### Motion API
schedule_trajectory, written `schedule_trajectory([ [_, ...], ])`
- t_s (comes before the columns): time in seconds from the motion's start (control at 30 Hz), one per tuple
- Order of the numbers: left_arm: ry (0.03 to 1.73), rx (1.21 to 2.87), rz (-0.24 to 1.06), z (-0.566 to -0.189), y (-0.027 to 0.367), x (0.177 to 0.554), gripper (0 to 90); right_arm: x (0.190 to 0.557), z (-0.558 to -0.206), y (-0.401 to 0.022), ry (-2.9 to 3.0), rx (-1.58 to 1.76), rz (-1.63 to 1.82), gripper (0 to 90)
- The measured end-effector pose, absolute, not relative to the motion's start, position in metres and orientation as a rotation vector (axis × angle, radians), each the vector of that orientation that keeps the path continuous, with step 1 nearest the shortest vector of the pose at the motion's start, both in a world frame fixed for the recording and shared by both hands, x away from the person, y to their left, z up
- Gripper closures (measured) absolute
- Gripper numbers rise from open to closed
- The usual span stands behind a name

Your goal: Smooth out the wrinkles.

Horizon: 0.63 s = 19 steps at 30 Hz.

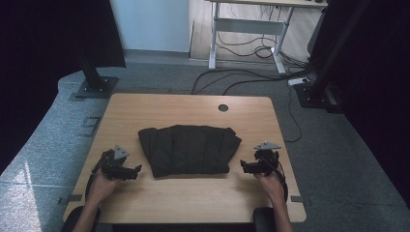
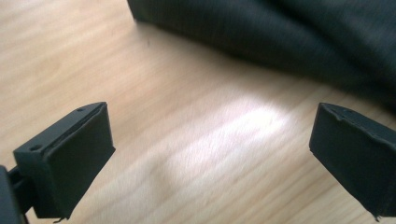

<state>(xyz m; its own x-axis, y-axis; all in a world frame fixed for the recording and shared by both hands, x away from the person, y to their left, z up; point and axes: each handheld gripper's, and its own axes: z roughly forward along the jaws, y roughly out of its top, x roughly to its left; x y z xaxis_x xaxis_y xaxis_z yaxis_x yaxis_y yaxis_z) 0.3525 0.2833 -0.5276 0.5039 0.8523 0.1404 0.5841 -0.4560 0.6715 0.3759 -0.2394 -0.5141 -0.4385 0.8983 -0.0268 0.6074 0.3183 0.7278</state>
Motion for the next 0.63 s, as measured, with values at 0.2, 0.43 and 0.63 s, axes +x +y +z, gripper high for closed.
schedule_trajectory([
  [0.2, 1.172, 2.203, 0.555, -0.544, 0.291, 0.353, 0.0, 0.372, -0.537, -0.247, 2.196, 1.385, 0.896, 0.0],
  [0.43, 1.175, 2.177, 0.43, -0.547, 0.297, 0.358, 0.0, 0.372, -0.556, -0.254, 2.175, 1.379, 0.913, 0.0],
  [0.63, 1.177, 2.175, 0.431, -0.547, 0.297, 0.358, 0.0, 0.372, -0.557, -0.253, 2.156, 1.387, 0.915, 0.0],
])
